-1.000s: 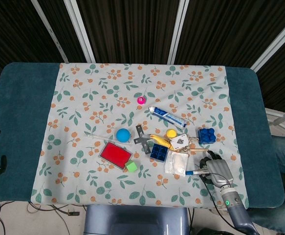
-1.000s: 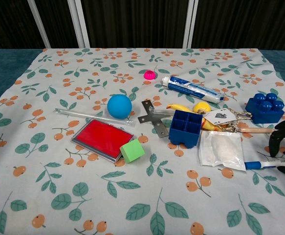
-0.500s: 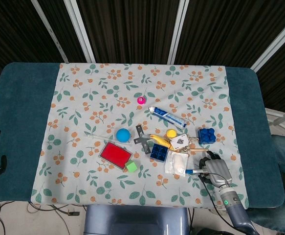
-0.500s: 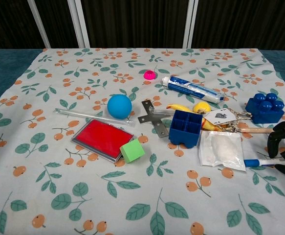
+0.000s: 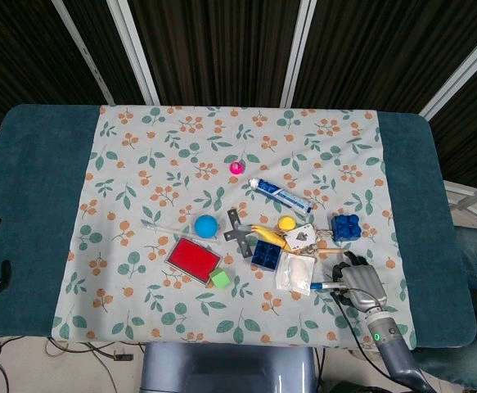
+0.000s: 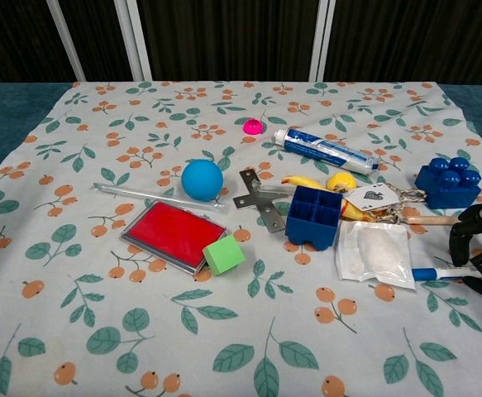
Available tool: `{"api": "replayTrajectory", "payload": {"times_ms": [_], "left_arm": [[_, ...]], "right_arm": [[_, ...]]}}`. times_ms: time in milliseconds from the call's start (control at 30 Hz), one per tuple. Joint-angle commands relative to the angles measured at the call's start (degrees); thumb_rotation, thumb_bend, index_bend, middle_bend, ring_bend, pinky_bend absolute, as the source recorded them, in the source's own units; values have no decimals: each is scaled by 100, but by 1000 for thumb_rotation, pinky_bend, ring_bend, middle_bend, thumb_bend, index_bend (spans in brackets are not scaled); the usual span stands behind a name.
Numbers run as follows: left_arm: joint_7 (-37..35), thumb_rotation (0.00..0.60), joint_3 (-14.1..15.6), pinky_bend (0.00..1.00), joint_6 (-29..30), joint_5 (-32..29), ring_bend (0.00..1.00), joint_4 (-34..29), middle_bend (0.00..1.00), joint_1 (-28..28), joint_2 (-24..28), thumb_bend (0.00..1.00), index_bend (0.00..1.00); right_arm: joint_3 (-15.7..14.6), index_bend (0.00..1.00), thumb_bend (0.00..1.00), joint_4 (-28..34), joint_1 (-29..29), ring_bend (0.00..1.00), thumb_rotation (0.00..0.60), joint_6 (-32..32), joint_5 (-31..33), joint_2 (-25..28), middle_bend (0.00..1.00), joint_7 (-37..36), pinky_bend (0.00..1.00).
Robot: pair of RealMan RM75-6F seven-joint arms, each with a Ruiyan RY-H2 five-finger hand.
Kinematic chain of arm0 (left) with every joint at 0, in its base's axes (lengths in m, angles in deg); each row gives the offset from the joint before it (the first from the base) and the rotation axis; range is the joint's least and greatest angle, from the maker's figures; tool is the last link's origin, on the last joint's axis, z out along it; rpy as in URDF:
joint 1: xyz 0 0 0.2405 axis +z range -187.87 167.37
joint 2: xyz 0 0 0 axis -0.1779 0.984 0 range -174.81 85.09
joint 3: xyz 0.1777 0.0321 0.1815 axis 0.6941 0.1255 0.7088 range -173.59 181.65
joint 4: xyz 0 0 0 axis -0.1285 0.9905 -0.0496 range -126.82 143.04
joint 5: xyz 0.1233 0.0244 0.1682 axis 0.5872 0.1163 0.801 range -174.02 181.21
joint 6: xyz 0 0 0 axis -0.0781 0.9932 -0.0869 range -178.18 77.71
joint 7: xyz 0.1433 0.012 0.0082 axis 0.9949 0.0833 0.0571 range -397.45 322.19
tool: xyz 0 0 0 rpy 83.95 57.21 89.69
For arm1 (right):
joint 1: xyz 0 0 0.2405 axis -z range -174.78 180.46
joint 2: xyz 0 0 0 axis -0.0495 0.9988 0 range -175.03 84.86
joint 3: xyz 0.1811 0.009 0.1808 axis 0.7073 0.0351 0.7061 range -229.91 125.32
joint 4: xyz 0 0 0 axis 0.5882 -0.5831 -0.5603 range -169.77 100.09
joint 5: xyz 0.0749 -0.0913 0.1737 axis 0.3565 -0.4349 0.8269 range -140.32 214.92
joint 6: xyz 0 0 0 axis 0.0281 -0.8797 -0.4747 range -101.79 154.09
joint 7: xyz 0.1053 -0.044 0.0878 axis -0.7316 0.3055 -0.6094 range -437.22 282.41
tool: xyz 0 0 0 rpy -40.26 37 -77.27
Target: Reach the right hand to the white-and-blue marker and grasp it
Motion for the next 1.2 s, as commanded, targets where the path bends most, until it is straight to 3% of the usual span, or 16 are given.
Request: {"api": "replayTrajectory", "payload": {"times_ms": [33,300,567,1000,1200], "left_arm": [[4,600,0,40,-3,-2,23,-6,0,-1,1,523,87],[7,600,9,40,-14,-3,23,-15,0,0,9,524,87],[-13,600,9,41,-16,-2,23,-30,0,1,21,523,87],[-48,600,11,41,-9,-1,23,-49,0,10,34,523,87],[-68,600,10,41,-11,-1,23,-57,0,10,41,523,87]], "right_arm": [[-3,550,438,15,-14,162,600,21,20,8,449,33,245],[0,615,488,115,-48,203,600,33,58,54,484,107,244],[124,639,512,363,-43,223,600,-168,-134,205,506,-297,244],[422,639,514,1073,-130,227,600,-191,-228,964,511,-1087,244],[722,641,514,1679,-206,239,600,-4,-151,1552,523,-2050,244]]}}
